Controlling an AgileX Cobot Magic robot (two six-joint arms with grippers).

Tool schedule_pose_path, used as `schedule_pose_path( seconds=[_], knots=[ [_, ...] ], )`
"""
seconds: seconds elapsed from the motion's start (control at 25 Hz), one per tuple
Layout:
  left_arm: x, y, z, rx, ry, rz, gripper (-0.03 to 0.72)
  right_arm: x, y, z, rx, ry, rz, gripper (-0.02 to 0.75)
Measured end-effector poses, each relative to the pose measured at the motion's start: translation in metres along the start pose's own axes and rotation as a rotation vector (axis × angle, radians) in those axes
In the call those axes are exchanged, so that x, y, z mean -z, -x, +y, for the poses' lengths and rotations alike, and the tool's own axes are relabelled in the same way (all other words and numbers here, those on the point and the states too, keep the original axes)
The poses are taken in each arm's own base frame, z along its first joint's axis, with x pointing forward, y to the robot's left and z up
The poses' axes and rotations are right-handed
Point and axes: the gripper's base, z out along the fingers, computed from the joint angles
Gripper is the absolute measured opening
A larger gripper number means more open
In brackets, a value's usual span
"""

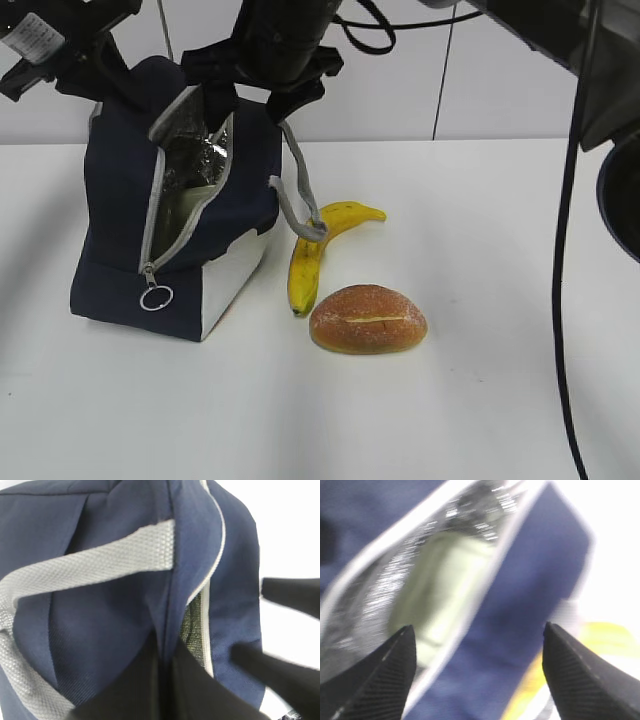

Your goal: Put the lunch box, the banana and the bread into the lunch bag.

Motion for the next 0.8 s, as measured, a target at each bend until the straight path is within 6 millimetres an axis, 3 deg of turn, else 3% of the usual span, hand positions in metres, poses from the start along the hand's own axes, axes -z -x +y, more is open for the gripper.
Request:
schedule_pose_path(
  seconds=[0.16, 0.44, 0.8],
  knots=[
    [0.0, 0.0, 0.001, -0.015, 0.006, 0.001, -0.003, 0.012, 0.003, -0.01, -0.007, -0.118, -0.015, 0.579],
    [0.0, -0.001, 0.008, -0.054, 0.089, 0.008, -0.003, 0.031, 0.004, -0.015, -0.022, -0.164, -0.031, 0.579],
    [0.0, -0.001, 0.008, -0.055, 0.092, 0.008, -0.003, 0.018, -0.043, -0.025, -0.045, -0.204, 0.189, 0.579]
  ],
)
